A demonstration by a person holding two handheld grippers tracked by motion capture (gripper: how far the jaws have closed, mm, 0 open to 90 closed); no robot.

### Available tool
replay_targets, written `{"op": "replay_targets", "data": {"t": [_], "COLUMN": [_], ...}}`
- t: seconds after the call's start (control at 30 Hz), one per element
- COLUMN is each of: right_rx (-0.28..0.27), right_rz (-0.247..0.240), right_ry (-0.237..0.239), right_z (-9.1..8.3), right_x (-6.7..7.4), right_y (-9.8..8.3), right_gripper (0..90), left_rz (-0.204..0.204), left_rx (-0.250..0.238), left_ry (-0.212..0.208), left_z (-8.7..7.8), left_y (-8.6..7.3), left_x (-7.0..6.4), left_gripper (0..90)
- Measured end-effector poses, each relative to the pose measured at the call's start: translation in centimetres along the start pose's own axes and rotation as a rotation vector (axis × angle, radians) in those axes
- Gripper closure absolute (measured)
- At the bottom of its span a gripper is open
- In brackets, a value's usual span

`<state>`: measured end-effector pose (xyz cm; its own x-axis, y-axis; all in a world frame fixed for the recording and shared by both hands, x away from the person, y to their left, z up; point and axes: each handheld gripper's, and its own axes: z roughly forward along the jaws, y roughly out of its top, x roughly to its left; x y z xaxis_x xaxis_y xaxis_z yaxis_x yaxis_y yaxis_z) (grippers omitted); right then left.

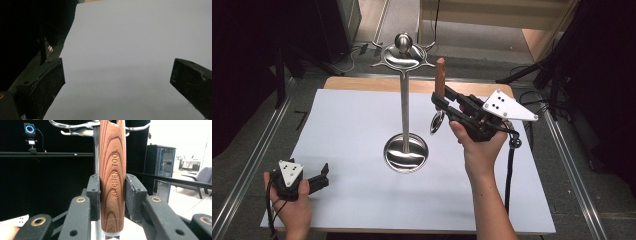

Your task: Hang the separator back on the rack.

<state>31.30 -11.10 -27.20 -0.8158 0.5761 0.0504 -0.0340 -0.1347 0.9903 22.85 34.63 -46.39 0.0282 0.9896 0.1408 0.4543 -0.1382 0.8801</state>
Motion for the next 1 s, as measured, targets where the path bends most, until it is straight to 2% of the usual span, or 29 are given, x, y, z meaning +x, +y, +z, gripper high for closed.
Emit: {"op": "replay_targets", "data": {"t": [1.0], "right_rx": [0.003], "right_rz": [0.019], "right_ry": [0.022], "right_z": [1.2], "right_x": [0.3], "right_y": [-0.6], "right_gripper": [70.0], "left_rz": [0.002], "left_rx": [0.000], "left_ry": [0.003], "left_z": [0.0], "left_y": [0.0], "left_x": [0.0], "left_gripper": [0.3]}}
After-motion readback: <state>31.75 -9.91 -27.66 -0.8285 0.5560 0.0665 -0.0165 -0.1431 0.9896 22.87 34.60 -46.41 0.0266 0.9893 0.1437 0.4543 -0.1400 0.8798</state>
